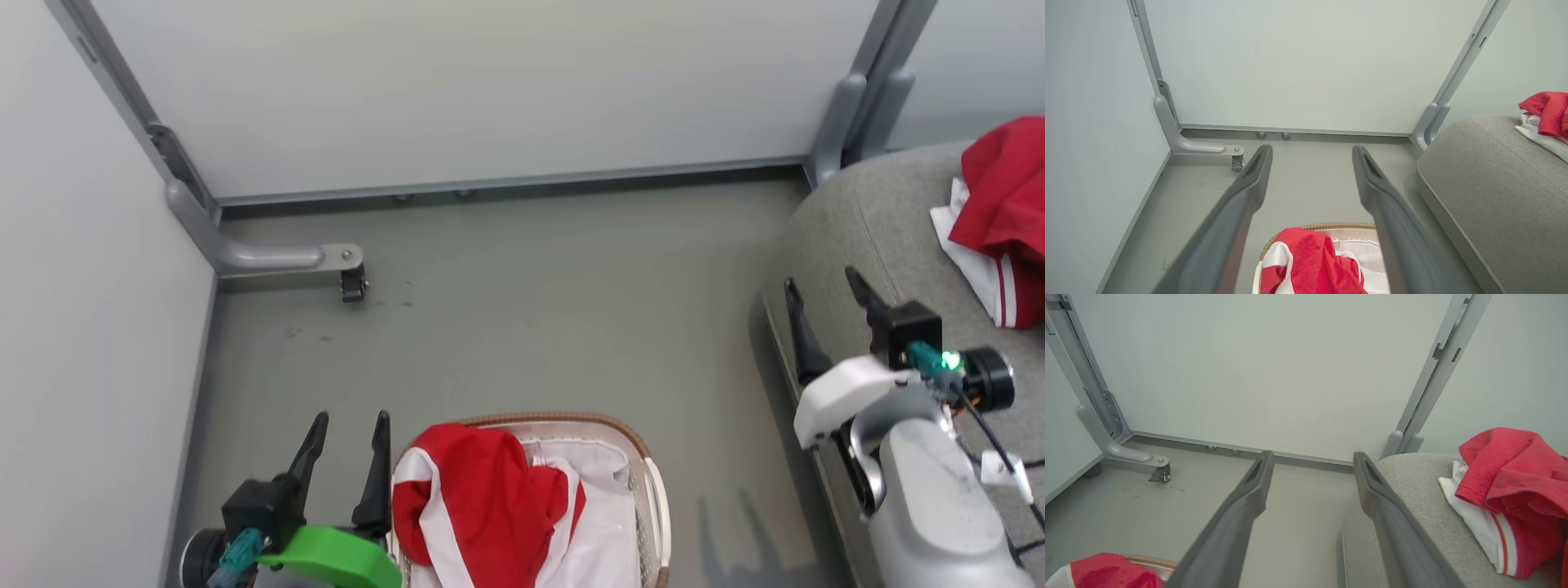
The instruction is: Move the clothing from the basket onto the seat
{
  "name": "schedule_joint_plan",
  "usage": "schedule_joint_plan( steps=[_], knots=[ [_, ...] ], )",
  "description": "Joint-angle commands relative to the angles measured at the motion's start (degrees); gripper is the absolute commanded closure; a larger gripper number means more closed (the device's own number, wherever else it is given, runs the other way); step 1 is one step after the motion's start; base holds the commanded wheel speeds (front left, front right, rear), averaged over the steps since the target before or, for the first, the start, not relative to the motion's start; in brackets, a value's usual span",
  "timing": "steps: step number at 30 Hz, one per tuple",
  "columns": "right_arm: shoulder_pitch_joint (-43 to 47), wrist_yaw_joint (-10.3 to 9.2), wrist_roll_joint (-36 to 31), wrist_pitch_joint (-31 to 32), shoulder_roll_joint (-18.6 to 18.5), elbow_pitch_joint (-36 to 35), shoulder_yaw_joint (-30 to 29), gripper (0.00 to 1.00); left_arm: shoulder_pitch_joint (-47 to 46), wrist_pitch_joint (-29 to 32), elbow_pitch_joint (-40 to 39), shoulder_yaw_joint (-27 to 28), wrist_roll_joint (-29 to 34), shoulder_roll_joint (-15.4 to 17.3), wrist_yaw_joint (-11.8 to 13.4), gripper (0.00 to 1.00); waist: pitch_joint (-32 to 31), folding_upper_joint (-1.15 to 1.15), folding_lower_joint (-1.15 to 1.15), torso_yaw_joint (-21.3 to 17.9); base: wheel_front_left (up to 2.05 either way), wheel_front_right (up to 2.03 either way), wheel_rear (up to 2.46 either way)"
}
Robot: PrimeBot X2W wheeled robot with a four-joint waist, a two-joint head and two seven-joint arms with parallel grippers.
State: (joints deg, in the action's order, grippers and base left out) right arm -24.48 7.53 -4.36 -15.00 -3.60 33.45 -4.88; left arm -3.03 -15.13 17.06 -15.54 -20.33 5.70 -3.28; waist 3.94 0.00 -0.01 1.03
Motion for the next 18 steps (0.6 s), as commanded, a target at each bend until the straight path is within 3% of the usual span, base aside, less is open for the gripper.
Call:
schedule_joint_plan(
  steps=[1,9,18],
  knots=[
    [2.26,-0.08,0.95,-0.28,0.17,-0.91,0.13,0.0,1.61,-0.03,-0.19,0.79,0.67,-0.17,-0.14,0.0,-3.26,0.0,0.01,2.44,0.0,0.0,0.0],
    [10.84,-0.08,6.88,-0.28,0.55,-6.0,5.04,0.0,6.69,-0.02,-1.68,5.25,1.48,-0.97,-0.46,0.0,-5.0,0.0,0.01,2.44,0.0,0.0,0.0],
    [18.04,-0.08,10.59,-0.28,0.59,-8.06,4.71,0.0,9.58,-0.02,-2.0,7.73,2.05,-1.89,-1.52,0.0,-6.26,0.0,0.01,2.46,0.0,0.0,0.0]
  ],
)
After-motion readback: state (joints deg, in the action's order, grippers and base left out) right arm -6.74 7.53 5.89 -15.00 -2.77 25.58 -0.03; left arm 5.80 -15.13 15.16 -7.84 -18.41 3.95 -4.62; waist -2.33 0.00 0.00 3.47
